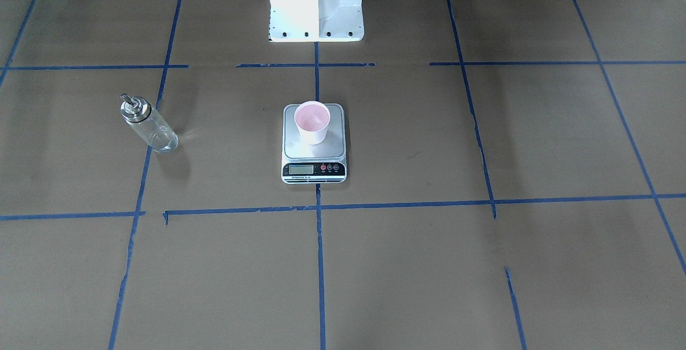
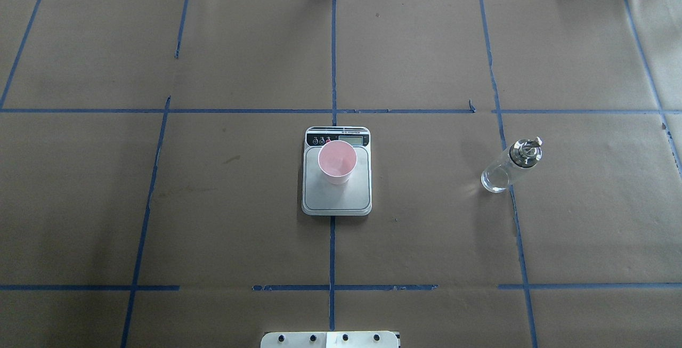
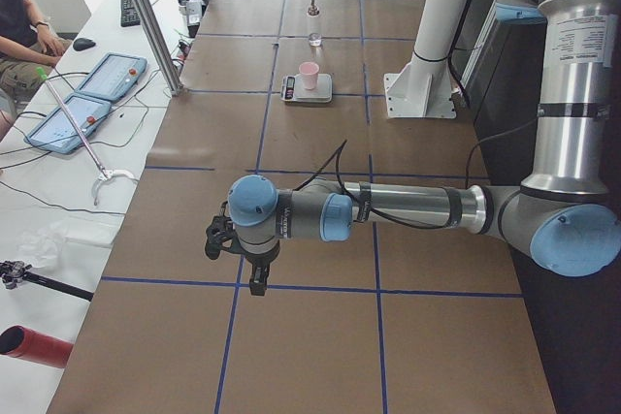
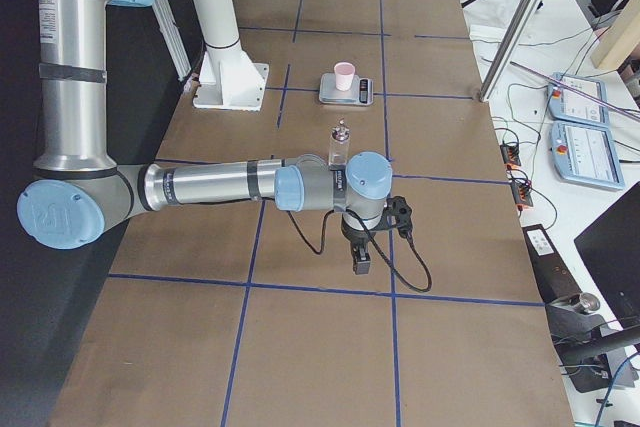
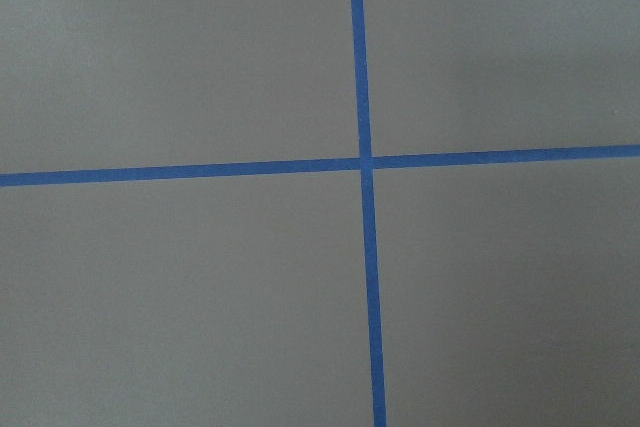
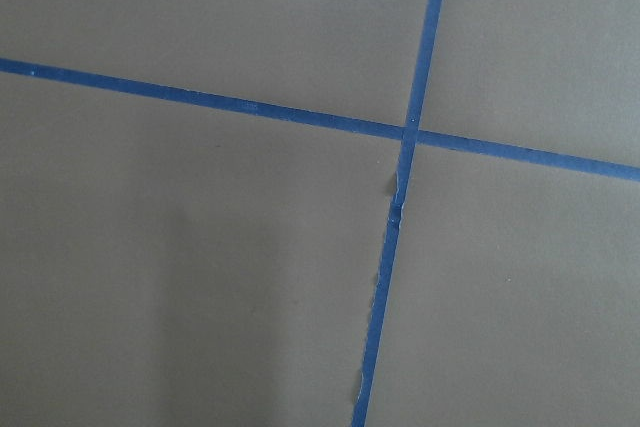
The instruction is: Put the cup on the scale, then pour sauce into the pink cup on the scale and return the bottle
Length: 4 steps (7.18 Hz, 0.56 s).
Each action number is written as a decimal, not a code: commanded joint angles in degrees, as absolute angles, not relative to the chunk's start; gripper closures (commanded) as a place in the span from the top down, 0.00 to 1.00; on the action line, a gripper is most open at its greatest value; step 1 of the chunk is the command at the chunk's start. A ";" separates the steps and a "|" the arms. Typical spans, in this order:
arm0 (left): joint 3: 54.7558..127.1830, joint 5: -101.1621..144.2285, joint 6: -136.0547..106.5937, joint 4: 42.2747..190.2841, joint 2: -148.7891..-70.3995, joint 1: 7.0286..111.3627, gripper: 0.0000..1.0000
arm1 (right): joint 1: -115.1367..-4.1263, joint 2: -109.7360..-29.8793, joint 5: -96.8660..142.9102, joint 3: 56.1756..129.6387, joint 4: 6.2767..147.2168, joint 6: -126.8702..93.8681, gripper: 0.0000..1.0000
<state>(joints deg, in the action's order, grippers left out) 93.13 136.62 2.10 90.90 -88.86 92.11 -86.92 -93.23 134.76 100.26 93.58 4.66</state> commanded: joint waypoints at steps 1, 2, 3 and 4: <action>93.34 136.58 1.76 90.97 -88.59 92.11 1.00 | -87.10 -93.43 135.26 100.99 95.44 4.66 1.00; 93.34 136.50 1.76 90.97 -88.59 92.11 1.00 | -87.10 -93.51 135.00 101.42 95.88 4.66 1.00; 93.25 136.41 1.76 90.88 -88.68 92.11 1.00 | -87.10 -94.04 133.96 102.21 96.06 4.66 1.00; 93.25 136.15 1.76 90.97 -88.68 92.11 1.00 | -87.10 -94.13 133.34 102.56 96.06 4.66 1.00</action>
<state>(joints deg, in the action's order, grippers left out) 93.28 136.38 1.77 90.93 -88.65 92.11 -87.10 -93.87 134.19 101.96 95.88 4.66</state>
